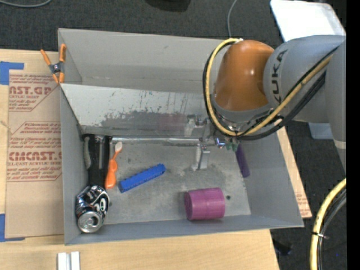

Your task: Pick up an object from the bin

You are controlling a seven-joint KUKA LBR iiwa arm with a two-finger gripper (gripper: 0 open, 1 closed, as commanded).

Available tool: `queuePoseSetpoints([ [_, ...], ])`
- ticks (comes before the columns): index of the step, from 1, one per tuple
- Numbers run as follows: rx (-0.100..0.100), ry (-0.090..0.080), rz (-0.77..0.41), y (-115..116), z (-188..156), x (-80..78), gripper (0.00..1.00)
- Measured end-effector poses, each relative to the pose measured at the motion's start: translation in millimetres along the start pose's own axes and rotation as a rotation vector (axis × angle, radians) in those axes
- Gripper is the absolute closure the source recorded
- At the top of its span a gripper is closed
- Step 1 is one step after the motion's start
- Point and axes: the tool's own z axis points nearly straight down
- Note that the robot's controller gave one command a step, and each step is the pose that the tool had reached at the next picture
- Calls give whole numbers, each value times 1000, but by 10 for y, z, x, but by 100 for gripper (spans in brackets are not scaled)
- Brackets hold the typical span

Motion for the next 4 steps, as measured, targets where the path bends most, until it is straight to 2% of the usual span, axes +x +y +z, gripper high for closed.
queuePoseSetpoints([
  [1, 0, -1, -110, 604, 413, 31, 0],
  [2, 3, -6, -253, 821, 806, 26, 0],
  [3, 1, -6, -351, 1184, 796, 253, 0],
  [4, 3, -10, -388, 1166, 782, 351, 100],
])
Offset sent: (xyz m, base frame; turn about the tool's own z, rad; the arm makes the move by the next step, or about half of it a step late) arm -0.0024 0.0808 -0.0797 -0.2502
